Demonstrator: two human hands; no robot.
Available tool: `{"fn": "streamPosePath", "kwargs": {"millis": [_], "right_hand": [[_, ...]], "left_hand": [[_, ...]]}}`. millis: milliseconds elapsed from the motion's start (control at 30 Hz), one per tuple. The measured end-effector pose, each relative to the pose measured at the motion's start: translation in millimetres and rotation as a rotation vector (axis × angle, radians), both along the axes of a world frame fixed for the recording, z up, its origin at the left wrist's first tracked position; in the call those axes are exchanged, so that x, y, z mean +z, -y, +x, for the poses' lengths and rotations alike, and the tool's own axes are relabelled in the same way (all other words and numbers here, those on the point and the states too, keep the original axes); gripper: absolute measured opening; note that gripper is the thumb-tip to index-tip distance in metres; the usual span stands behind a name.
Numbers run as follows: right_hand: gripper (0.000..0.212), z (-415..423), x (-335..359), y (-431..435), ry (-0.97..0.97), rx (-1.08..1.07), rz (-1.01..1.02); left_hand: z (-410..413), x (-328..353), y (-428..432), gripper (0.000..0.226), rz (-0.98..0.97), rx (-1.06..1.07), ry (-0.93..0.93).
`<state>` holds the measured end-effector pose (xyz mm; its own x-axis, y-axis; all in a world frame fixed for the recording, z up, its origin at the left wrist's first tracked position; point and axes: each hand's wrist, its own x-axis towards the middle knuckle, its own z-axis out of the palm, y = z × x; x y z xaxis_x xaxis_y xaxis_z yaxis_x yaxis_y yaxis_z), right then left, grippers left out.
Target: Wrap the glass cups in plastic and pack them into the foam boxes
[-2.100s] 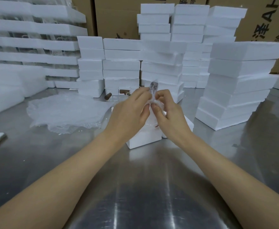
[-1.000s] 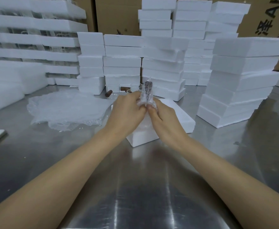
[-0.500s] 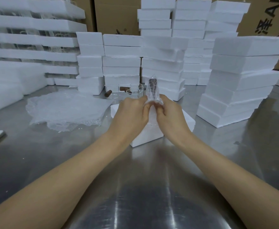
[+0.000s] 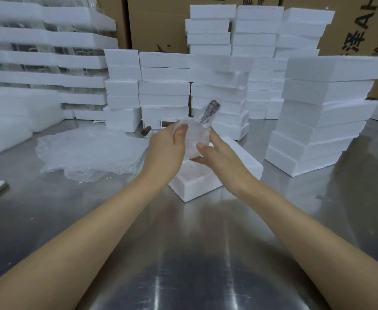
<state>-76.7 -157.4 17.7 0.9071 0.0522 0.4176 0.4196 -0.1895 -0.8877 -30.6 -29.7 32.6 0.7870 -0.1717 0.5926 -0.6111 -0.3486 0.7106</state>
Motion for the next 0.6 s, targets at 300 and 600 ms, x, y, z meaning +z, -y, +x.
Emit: {"fn": "streamPosePath", "kwargs": {"millis": [300,600], "right_hand": [[0.031,0.9,-8.8,6.1,-0.050,-0.076,-0.185],[0.046,3.0,-3.6,1.6,-0.052,-0.075,0.201]], "left_hand": [[4.2,-2.5,-2.2,0.033,0.135,0.045,0.093],[-4.0,2.3,8.2,0.046,-0.209,-0.328,-0.493]]}}
